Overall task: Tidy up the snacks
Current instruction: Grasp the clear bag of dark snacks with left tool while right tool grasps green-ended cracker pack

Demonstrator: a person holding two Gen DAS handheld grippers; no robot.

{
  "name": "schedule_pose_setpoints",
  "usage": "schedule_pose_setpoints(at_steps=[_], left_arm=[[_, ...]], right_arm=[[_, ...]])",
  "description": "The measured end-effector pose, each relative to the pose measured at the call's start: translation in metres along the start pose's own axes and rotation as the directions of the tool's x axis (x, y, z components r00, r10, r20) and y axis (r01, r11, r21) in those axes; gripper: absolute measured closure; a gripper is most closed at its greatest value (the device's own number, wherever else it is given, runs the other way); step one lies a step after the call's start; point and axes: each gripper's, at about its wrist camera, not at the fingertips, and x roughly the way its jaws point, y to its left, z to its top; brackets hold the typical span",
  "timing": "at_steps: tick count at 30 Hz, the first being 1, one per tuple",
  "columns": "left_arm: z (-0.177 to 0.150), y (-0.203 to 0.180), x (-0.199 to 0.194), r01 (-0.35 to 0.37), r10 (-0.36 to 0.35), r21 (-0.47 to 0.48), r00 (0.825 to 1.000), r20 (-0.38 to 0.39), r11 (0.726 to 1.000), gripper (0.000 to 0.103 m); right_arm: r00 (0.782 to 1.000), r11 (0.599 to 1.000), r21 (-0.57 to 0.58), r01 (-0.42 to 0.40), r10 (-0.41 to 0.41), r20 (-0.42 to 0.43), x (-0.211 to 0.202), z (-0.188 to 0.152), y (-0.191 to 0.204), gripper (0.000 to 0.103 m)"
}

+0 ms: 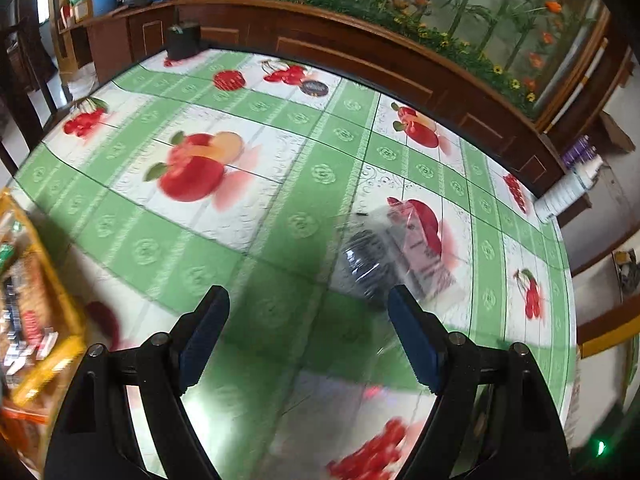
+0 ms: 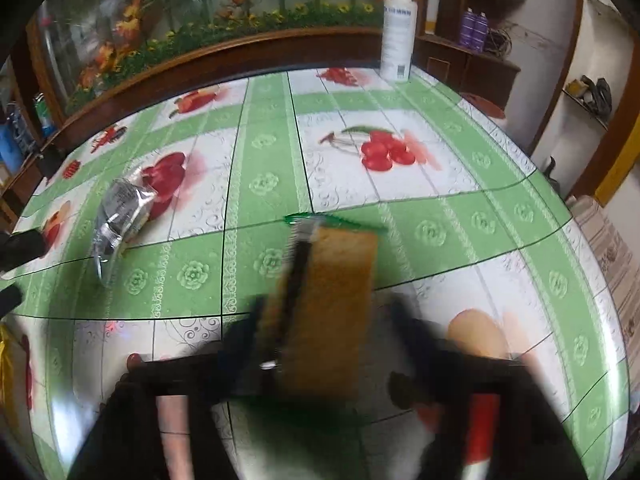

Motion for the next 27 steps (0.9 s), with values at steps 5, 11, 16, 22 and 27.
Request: schedule_pose_setpoints(at_steps=[5,11,16,22,27], left_arm=[[0.011,-0.022,0.019,-0.039,0.038,-0.015,0.999,-0.019,0.999,0.022],[0.019,-0.050,0.031,-0.093,0.093,0.005,0.996,-0.015,0.996,0.021],[0.012,-0.068,0.031,-0.069,0.069,0.029,0.998,-0.006,0.997,0.021],[0.016,-0.077,0.037,-0.043,0.043,-0.014,0.999,0.000,0.999,0.021],[0.020,-0.088,0.044,-0.018,0.017,-0.035,1.000,-0.026,0.999,0.021]], right_arm=[[0.998,0.997,0.017,-0.070,0.070,0.009,-0.008,-0.003,-0.022,0.054],[0.991,0.992,0.025,-0.123,0.121,0.050,-0.029,-0.010,-0.040,0.055],[0.983,0.986,0.024,-0.165,0.162,0.088,-0.049,-0.009,-0.044,0.055],[0.977,0.982,0.018,-0.187,0.184,0.110,-0.064,-0.010,-0.047,0.055],[0.976,0.981,0.025,-0.192,0.189,0.106,-0.065,-0.012,-0.054,0.055]])
